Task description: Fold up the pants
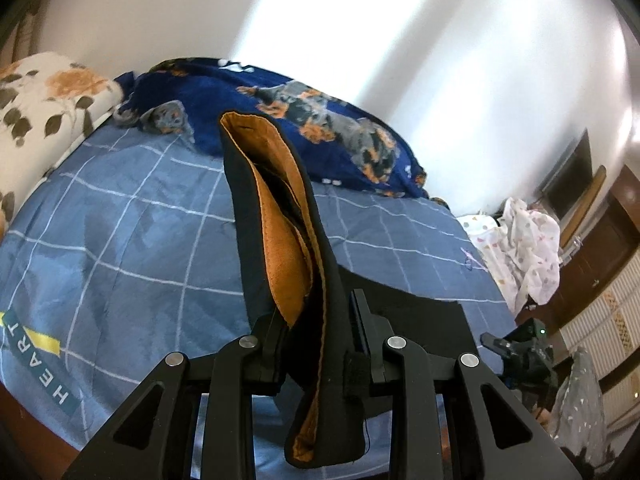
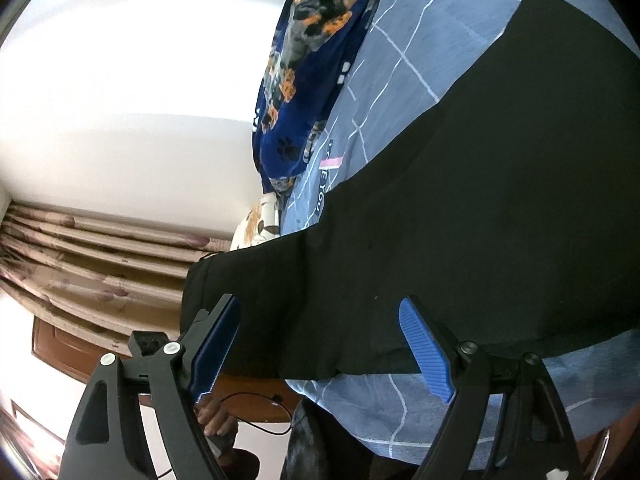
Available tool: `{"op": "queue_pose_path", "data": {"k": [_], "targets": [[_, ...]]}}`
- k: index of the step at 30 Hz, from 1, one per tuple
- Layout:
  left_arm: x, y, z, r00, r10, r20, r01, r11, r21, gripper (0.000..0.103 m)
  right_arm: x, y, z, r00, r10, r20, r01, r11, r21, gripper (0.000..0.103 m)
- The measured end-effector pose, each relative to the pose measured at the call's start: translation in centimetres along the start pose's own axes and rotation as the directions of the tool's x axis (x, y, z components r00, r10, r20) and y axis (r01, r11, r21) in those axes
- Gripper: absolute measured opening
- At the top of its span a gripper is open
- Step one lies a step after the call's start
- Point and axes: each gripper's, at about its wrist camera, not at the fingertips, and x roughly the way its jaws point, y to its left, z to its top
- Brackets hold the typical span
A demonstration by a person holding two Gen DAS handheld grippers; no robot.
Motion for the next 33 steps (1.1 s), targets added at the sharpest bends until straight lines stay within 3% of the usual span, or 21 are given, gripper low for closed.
{"op": "queue_pose_path", "data": {"k": [11,22,33], "targets": [[0.5,-5.6,1.6,0.997,-0.080,-0.001,0.080,0.994,0.081,0.028,-1.7,-0.2,0.7,0.997,0.055,0.060,-0.059,0.996,0.069,0.081],[3.3,-10.6,2.2,0.990,-0.133,-0.056,0.139,0.983,0.123,0.028,-3.3,0.6,1.8,0.986,0.120,0.115,-0.131,0.987,0.093,0.083],[6.5,-14.5,1.1,0.975,-0.176,-0.134,0.195,0.969,0.150,0.028,-3.6,0.1,2.2,0.983,0.126,0.134,-0.143,0.982,0.126,0.083]]}}
